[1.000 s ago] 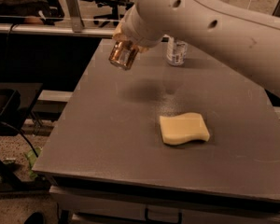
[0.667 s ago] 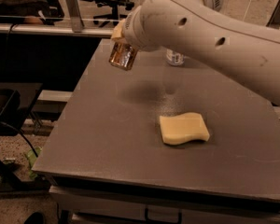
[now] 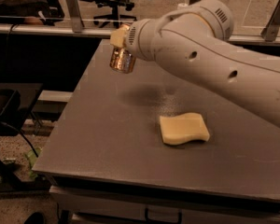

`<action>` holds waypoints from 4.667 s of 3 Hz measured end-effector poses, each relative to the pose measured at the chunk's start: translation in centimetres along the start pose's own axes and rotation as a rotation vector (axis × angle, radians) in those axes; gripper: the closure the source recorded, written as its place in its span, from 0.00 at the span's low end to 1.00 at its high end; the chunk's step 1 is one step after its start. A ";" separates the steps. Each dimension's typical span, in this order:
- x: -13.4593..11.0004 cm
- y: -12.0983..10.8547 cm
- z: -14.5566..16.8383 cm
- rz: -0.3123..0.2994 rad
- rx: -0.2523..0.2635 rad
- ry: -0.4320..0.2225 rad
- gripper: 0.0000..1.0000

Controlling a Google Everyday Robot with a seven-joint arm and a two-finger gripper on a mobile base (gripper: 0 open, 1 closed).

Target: Place orange can upright

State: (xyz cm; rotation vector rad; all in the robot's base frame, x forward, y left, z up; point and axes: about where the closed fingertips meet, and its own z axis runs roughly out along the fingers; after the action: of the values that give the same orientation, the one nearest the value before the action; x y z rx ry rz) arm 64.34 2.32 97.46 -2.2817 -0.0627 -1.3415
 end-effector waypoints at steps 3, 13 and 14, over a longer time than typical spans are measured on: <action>-0.1 -1.4 -0.9 -0.117 0.126 0.138 1.00; -7.6 -2.9 2.5 -0.490 0.357 0.199 0.61; -8.1 -2.6 3.1 -0.488 0.372 0.194 0.38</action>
Offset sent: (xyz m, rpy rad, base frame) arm -0.0191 0.0073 -0.0064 -0.0030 -0.2774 0.1340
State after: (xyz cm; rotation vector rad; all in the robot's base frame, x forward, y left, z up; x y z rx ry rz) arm 61.95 7.55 90.49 -1.8757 -0.7782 -1.6185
